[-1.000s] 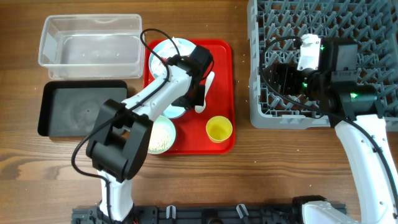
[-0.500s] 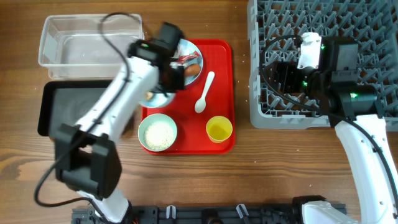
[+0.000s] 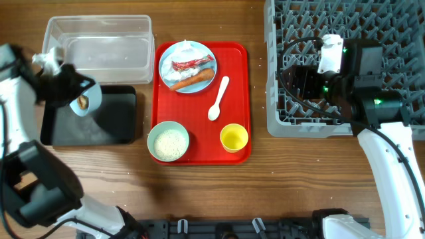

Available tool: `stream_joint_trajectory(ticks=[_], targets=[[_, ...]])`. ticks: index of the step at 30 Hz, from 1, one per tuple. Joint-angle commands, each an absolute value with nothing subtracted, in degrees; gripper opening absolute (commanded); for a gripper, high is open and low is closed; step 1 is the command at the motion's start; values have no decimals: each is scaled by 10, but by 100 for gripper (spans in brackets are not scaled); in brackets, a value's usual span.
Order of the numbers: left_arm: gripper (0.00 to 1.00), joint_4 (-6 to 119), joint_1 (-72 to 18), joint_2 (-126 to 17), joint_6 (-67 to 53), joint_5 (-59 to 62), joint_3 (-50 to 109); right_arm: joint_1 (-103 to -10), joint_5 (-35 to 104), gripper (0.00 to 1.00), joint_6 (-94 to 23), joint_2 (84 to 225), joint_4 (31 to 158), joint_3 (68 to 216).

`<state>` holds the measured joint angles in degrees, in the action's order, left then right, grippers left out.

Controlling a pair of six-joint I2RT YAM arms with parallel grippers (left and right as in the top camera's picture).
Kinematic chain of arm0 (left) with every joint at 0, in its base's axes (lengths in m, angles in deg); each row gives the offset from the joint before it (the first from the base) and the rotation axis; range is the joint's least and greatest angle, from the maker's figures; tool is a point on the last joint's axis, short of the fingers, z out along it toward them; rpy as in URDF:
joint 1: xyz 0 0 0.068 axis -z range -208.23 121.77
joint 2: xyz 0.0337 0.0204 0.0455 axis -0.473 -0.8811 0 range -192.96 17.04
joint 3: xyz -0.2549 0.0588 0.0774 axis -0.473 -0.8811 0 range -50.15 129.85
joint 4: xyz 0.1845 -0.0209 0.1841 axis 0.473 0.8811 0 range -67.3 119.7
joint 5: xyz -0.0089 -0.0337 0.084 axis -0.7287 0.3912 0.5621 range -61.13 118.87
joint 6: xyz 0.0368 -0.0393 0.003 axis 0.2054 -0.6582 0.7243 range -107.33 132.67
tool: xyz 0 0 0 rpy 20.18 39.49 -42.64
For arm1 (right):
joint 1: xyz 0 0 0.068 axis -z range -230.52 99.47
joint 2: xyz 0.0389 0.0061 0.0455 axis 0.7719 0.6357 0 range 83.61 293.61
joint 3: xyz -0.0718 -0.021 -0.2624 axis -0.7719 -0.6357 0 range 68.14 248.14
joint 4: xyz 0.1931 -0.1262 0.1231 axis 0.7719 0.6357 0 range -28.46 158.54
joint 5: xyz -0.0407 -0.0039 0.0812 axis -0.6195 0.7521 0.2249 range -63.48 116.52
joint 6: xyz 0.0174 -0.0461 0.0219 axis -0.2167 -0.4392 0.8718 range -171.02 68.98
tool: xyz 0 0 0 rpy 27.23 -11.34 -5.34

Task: Sort waste into correct bins and load items into the dishwasher rack
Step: 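Carry the blue bowl over the black tray and tip out the mushroom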

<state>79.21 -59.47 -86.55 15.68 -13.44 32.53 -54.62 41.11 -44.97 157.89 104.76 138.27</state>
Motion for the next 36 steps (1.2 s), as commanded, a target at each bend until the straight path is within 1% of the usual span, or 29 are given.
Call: stream_joint_trajectory(ticks=[1, 3, 6, 12, 14, 17, 18, 24, 27, 31, 34, 36], targets=[[4, 803, -671, -868, 200, -347, 299, -549, 421, 90, -444, 1583, 1044, 1393], [4, 806, -708, -871, 200, -405, 291, -549, 421, 90, -444, 1583, 1044, 1393], [4, 800, -739, -871, 214, -467, 286, -549, 421, 90, -444, 1583, 1044, 1393], [4, 776, -749, -904, 232, -493, 285, -549, 420, 90, -444, 1583, 1044, 1393], [4, 766, -750, -929, 228, -530, 285, -549, 420, 90, -444, 1583, 1044, 1393], [4, 767, -751, -969, 181, -615, 285, -549, 421, 90, -444, 1583, 1044, 1393], [4, 761, -751, -979, 160, -615, 285, -549, 421, 90, -444, 1583, 1044, 1393], [4, 761, -751, -988, 160, -615, 285, -549, 420, 90, -433, 1583, 1045, 1393], [4, 762, -739, -970, 161, -614, 285, -549, 420, 91, -434, 1583, 1043, 1393], [4, 763, -669, -893, 165, -532, 290, -549, 420, 91, -434, 1583, 1046, 1393], [4, 762, -526, -796, 131, -316, 290, -549, 420, 91, -433, 1583, 1046, 1393], [4, 763, -419, -763, 119, -156, 290, -549, 420, 91, -433, 1583, 1045, 1393]])
